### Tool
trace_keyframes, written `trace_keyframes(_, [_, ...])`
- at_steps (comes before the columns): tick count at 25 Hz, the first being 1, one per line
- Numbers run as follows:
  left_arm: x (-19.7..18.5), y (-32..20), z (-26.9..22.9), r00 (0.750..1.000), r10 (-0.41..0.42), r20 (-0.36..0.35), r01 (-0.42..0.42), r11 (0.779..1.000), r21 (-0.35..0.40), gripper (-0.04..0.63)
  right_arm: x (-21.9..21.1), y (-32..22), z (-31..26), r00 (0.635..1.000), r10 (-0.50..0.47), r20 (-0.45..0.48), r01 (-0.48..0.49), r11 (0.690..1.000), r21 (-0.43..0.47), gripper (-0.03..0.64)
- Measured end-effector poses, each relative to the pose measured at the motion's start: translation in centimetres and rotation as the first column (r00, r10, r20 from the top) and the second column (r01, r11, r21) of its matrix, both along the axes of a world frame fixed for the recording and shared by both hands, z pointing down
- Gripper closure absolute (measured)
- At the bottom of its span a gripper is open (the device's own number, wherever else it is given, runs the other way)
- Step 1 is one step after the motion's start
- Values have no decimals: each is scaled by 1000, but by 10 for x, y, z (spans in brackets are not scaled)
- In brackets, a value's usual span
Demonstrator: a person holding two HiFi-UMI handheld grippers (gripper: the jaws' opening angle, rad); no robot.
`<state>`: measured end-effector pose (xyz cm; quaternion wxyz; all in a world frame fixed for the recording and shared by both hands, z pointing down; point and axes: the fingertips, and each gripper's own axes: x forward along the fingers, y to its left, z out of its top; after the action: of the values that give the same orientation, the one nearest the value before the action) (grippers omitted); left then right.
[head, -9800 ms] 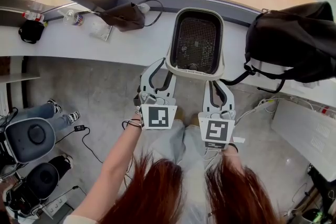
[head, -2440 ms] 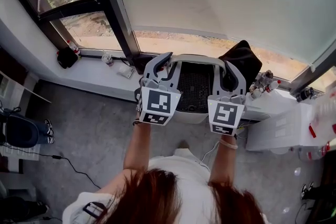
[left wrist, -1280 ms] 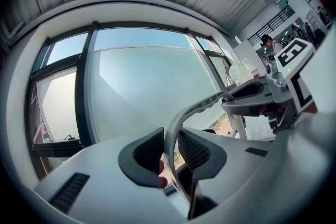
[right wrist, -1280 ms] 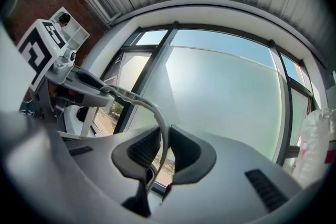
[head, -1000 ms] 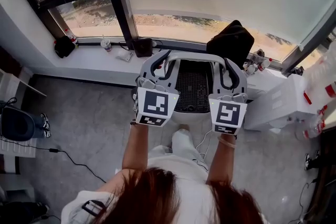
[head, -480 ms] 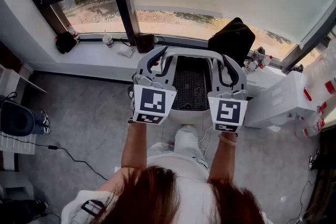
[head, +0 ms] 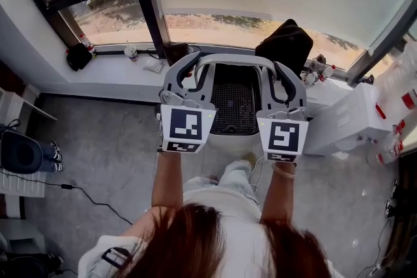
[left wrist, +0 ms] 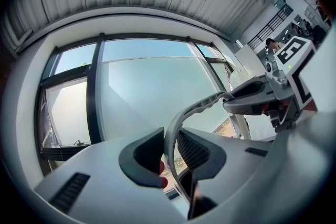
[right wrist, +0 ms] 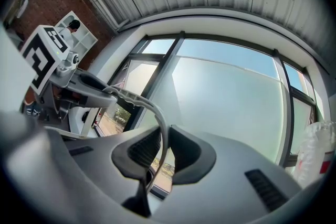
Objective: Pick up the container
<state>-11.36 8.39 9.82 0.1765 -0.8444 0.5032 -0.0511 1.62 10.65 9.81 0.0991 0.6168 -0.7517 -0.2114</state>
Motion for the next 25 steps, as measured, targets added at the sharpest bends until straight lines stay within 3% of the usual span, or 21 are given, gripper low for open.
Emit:
trace_keyframes(13, [1, 0, -24, 1000, -1, 4, 1, 999, 44, 507, 1, 0, -20, 1000, -21, 8, 20, 999, 39, 549])
trace_keyframes(25, [4, -7, -14, 1000, 1, 10, -1, 1000, 13, 506, 4, -8, -9, 1000, -15, 19, 15, 1000, 9, 551])
